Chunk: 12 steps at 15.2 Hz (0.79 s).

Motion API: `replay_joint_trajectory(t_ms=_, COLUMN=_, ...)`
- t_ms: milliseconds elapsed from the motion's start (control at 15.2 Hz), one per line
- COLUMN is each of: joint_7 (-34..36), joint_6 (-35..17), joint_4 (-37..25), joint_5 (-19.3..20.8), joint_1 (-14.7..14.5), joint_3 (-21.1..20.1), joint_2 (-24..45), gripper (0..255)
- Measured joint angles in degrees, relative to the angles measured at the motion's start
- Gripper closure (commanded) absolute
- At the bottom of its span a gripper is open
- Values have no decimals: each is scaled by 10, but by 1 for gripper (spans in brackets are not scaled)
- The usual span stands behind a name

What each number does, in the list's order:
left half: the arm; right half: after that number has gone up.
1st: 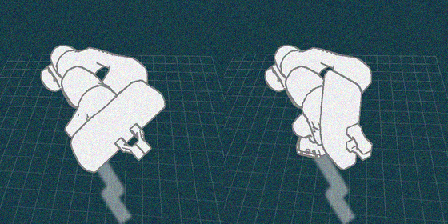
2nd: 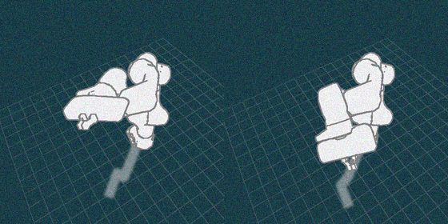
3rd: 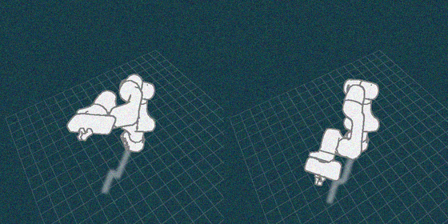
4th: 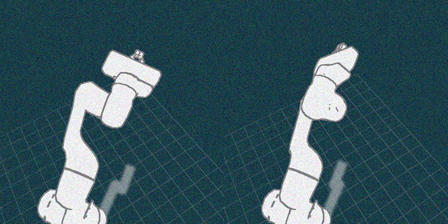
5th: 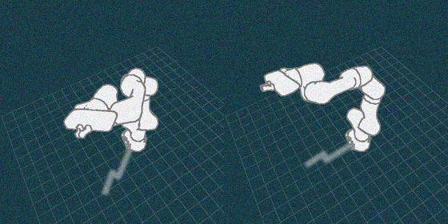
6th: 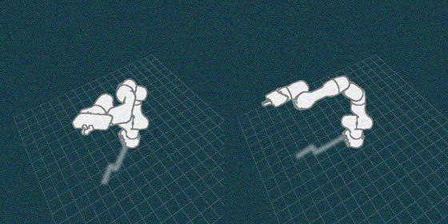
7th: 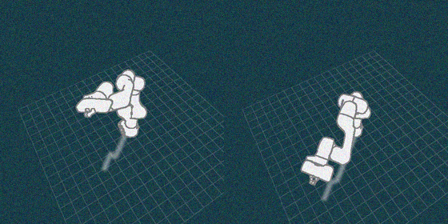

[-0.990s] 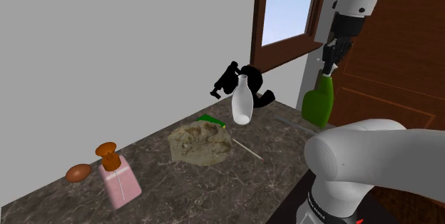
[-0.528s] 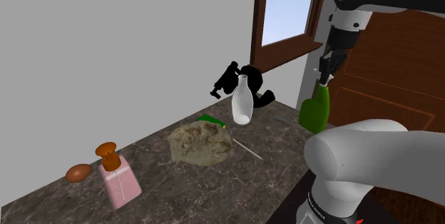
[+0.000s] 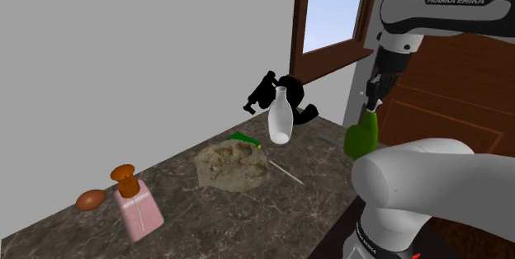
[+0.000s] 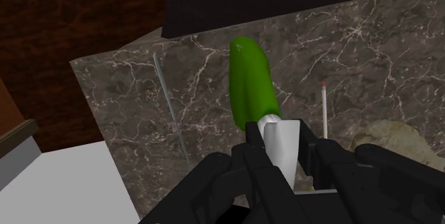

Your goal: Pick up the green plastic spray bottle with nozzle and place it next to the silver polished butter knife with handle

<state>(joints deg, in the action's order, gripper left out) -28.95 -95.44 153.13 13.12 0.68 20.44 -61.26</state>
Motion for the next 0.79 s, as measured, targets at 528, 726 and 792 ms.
replay_joint_trajectory(t_ms=528, joint_7=-1, joint_6=-58, joint_4=65, joint_5=18, joint_1=10, joint_3=18, joint_2=-6, gripper=255)
replay_joint_trajectory(t_ms=726, joint_7=-2, joint_6=-81, joint_4=85, joint_5=26, joint_1=14, joint_3=27, joint_2=-2, gripper=255)
replay_joint_trajectory(t_ms=792, joint_7=-2, joint_6=-88, joint_4=92, joint_5=29, joint_1=16, joint_3=29, joint_2=-3, gripper=255)
